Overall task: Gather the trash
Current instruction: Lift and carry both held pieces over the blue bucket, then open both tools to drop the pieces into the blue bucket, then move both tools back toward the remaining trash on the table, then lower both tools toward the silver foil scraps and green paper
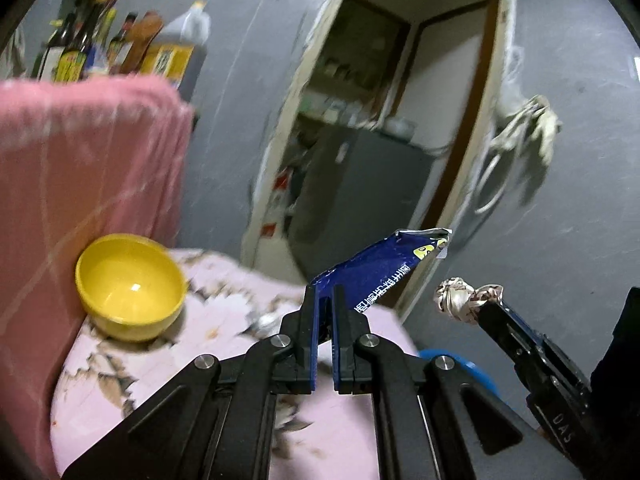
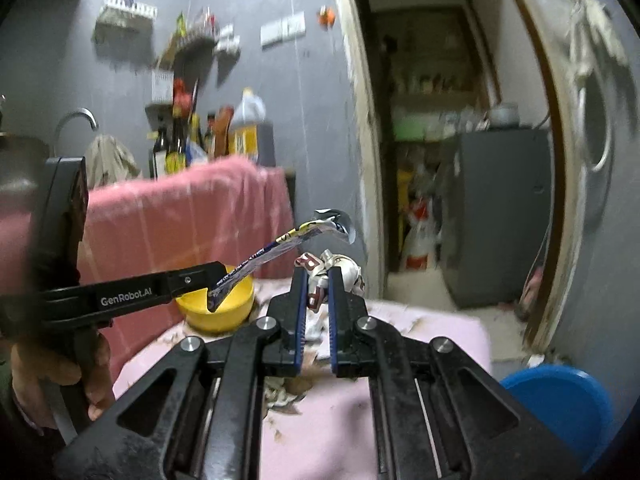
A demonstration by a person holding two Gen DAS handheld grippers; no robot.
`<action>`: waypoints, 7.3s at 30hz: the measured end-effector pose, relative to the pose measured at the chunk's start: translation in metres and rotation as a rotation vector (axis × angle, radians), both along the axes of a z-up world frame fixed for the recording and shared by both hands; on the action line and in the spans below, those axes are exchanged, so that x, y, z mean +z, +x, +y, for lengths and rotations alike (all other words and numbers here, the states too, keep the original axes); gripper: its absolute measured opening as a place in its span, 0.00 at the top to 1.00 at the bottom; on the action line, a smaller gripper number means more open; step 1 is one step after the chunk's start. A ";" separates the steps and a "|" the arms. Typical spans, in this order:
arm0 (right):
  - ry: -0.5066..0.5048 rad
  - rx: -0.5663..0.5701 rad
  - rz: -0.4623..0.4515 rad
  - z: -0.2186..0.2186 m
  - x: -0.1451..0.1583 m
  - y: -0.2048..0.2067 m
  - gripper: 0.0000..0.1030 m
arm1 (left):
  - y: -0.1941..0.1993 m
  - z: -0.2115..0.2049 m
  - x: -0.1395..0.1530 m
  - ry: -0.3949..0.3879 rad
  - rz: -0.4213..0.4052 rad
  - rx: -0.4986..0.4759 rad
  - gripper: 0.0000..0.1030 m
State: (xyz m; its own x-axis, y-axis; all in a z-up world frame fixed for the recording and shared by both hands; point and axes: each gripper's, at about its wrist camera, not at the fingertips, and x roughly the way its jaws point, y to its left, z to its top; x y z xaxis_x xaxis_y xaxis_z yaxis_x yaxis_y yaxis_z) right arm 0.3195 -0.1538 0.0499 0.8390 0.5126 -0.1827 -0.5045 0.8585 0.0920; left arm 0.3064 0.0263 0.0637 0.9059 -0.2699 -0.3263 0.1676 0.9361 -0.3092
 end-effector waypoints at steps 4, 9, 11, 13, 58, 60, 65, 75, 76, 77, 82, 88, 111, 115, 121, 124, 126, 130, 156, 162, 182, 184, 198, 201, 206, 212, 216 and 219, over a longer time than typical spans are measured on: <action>0.019 -0.049 -0.088 -0.020 0.018 -0.018 0.83 | -0.010 -0.030 0.023 0.007 -0.082 -0.039 0.97; 0.033 -0.119 -0.161 -0.051 0.035 -0.035 0.83 | -0.017 -0.064 0.043 0.005 -0.150 -0.096 0.97; 0.043 -0.146 -0.177 -0.064 0.040 -0.040 0.83 | -0.019 -0.080 0.049 0.011 -0.170 -0.121 0.97; 0.045 -0.181 -0.196 -0.081 0.045 -0.046 0.83 | -0.020 -0.097 0.054 0.015 -0.187 -0.148 0.97; 0.103 -0.451 0.224 -0.247 -0.071 0.013 0.82 | 0.078 -0.271 -0.059 0.124 0.203 -0.337 0.97; 0.105 -0.449 0.251 -0.248 -0.079 0.018 0.81 | 0.083 -0.274 -0.067 0.132 0.228 -0.329 0.96; 0.104 -0.448 0.310 -0.250 -0.095 0.027 0.78 | 0.094 -0.277 -0.091 0.170 0.327 -0.312 0.89; 0.123 -0.472 0.358 -0.260 -0.104 0.032 0.61 | 0.097 -0.268 -0.106 0.161 0.360 -0.296 0.78; 0.123 -0.473 0.353 -0.260 -0.102 0.031 0.61 | 0.097 -0.268 -0.105 0.161 0.359 -0.297 0.78; 0.123 -0.473 0.350 -0.259 -0.101 0.031 0.61 | 0.096 -0.267 -0.105 0.162 0.356 -0.297 0.78; 0.124 -0.474 0.331 -0.257 -0.093 0.028 0.61 | 0.090 -0.266 -0.094 0.159 0.340 -0.299 0.78; 0.122 -0.475 0.304 -0.252 -0.079 0.019 0.60 | 0.079 -0.252 -0.075 0.142 0.302 -0.296 0.78; 0.092 -0.437 0.081 -0.178 0.012 -0.034 0.27 | 0.002 -0.146 0.010 0.096 0.012 -0.172 0.50; 0.096 -0.434 0.042 -0.163 0.022 -0.043 0.13 | -0.012 -0.130 0.018 0.121 -0.035 -0.138 0.39; 0.097 -0.418 -0.011 -0.141 0.034 -0.056 0.00 | -0.035 -0.097 0.024 0.107 -0.106 -0.074 0.11; 0.092 -0.402 -0.043 -0.127 0.039 -0.063 0.00 | -0.045 -0.079 0.026 0.103 -0.129 -0.038 0.06; 0.085 -0.395 -0.057 -0.120 0.041 -0.065 0.00 | -0.051 -0.068 0.027 0.106 -0.141 -0.015 0.05; 0.071 -0.371 -0.090 -0.098 0.045 -0.072 0.00 | -0.064 -0.046 0.027 0.115 -0.160 0.037 0.05; 0.005 -0.160 -0.127 0.012 0.022 -0.077 0.00 | -0.110 0.055 -0.007 0.150 -0.188 0.283 0.03; -0.027 -0.138 -0.076 0.024 0.002 -0.059 0.00 | -0.100 0.059 -0.024 0.160 -0.163 0.292 0.03; -0.164 -0.080 0.145 0.024 -0.057 0.027 0.00 | -0.018 0.047 -0.084 0.123 0.176 0.108 0.05; -0.175 -0.068 0.176 0.023 -0.062 0.036 0.00 | -0.008 0.047 -0.093 0.089 0.234 0.069 0.07; -0.225 -0.014 0.340 0.027 -0.091 0.077 0.14 | 0.038 0.034 -0.124 -0.002 0.460 -0.064 0.40; -0.230 -0.015 0.354 0.027 -0.095 0.079 0.15 | 0.045 0.027 -0.127 0.027 0.469 -0.073 0.41; -0.233 -0.012 0.375 0.027 -0.099 0.082 0.15 | 0.054 0.018 -0.131 0.087 0.478 -0.084 0.53; -0.237 0.000 0.399 0.031 -0.103 0.086 0.16 | 0.054 0.017 -0.133 0.098 0.491 -0.109 0.76; -0.248 0.014 0.418 0.037 -0.106 0.088 0.16 | 0.049 0.021 -0.132 0.105 0.491 -0.102 0.84; -0.269 0.028 0.436 0.044 -0.110 0.091 0.16 | 0.045 0.028 -0.132 0.091 0.487 -0.087 0.86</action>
